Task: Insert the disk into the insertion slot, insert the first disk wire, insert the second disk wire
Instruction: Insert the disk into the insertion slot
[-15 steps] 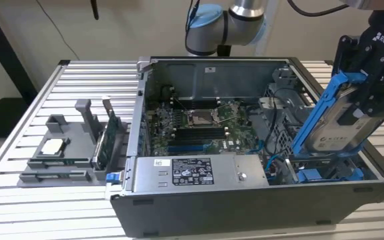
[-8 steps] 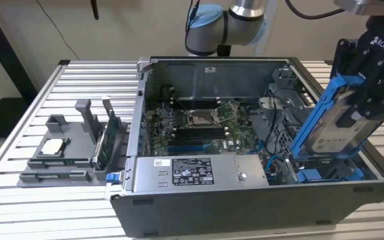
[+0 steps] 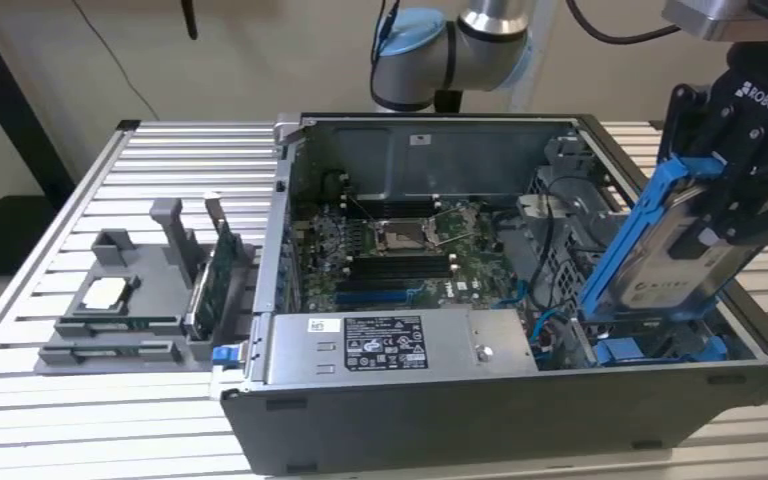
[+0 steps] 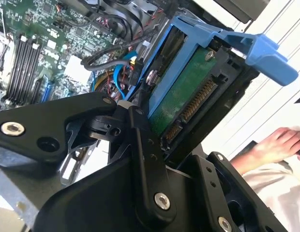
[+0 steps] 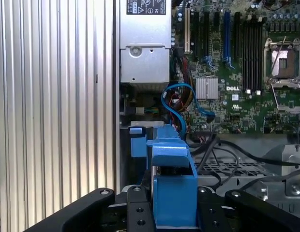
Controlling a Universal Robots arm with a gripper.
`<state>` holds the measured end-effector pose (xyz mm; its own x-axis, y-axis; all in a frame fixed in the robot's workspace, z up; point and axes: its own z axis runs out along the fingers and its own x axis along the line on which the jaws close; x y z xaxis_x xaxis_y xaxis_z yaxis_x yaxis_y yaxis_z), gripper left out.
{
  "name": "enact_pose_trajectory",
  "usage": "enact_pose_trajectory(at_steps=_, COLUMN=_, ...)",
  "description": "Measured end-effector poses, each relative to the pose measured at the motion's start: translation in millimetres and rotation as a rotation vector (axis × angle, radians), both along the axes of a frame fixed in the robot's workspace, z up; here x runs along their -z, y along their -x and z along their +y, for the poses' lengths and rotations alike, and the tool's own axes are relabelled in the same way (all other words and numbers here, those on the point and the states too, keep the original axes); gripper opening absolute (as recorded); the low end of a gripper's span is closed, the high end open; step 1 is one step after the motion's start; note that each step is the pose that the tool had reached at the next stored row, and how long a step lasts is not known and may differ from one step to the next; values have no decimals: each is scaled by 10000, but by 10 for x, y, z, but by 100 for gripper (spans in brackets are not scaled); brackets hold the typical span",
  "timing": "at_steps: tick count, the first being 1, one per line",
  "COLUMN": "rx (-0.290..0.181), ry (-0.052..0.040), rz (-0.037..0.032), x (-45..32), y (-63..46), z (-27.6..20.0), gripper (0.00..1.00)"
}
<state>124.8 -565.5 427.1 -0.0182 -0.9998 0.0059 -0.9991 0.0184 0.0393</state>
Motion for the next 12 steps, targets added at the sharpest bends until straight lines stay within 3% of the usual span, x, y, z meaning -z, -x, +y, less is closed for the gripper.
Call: enact_pose_trajectory(at_steps=12, rx=-2, ry=0, rz=0, x=107, y=-23, z=0, gripper=33)
